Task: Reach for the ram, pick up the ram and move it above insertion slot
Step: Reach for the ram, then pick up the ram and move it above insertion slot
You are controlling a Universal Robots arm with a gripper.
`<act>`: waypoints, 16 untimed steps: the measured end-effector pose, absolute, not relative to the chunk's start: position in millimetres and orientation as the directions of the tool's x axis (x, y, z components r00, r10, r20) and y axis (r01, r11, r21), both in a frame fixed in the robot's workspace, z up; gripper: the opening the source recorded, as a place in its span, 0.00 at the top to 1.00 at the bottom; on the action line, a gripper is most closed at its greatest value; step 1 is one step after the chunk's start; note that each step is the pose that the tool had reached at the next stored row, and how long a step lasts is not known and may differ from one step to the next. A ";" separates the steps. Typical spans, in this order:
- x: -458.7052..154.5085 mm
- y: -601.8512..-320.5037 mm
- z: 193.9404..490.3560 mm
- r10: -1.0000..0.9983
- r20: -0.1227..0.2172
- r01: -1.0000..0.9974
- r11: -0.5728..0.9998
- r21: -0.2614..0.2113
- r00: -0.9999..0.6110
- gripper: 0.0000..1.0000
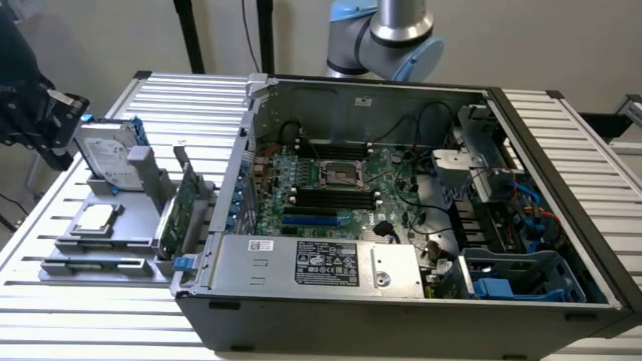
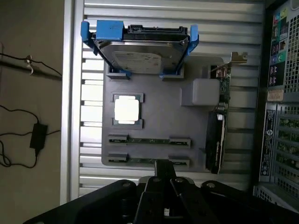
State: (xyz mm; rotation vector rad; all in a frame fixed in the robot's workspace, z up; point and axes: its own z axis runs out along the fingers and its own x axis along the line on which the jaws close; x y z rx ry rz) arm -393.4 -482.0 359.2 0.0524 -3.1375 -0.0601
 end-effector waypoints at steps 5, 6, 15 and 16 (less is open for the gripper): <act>-393.3 -483.5 359.3 -0.091 0.002 -0.091 0.995 0.038 -0.996 0.89; -393.2 -483.5 359.3 -0.110 0.002 -0.110 0.993 0.038 -0.994 0.89; -393.2 -483.5 359.3 -0.270 0.002 -0.270 0.962 0.038 -0.963 0.89; -393.2 -483.5 359.3 -0.287 0.002 -0.287 0.957 0.038 -0.958 0.89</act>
